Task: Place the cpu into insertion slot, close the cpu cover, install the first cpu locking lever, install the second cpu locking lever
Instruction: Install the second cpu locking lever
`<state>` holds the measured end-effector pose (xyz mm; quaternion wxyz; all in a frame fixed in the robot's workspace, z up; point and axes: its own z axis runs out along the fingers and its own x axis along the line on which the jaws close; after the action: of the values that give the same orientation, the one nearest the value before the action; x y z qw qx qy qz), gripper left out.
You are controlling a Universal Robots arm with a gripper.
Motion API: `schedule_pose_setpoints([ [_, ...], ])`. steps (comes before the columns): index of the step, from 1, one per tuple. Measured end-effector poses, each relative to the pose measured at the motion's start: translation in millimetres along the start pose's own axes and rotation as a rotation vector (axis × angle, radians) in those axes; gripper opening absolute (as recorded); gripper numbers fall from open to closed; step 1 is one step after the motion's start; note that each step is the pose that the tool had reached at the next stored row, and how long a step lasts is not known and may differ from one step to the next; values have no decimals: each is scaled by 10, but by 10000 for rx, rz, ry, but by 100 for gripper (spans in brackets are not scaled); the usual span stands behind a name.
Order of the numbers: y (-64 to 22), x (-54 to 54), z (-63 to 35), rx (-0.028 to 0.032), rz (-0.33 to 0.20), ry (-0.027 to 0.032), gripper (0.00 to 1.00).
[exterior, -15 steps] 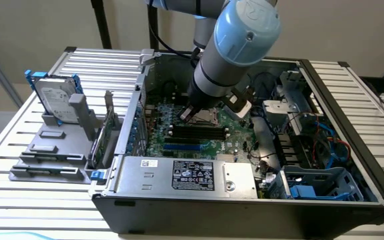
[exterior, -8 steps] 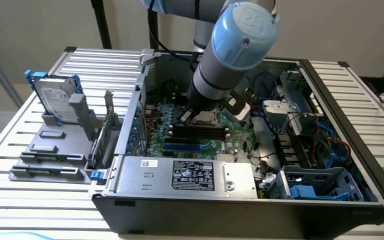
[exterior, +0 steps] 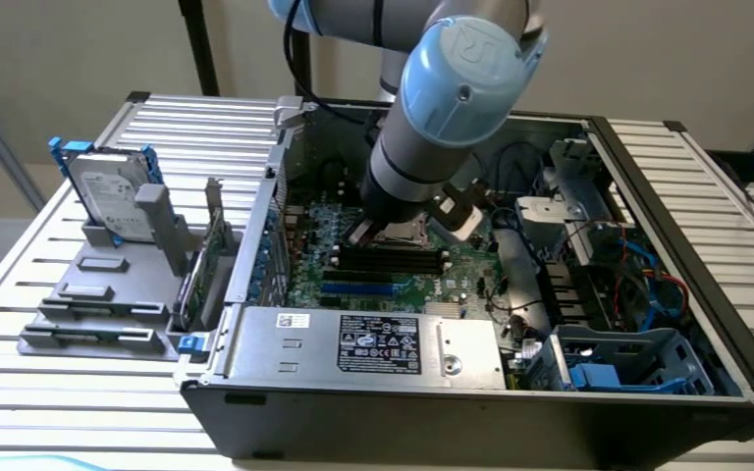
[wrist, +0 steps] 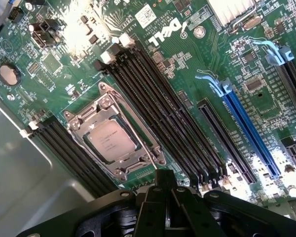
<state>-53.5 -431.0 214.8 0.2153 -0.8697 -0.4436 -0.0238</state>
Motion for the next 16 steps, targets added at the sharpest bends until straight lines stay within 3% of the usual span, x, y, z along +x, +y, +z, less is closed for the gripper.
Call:
schedule_pose_setpoints([
  [16, -59, -35, 211, -230, -144, 152, 11],
])
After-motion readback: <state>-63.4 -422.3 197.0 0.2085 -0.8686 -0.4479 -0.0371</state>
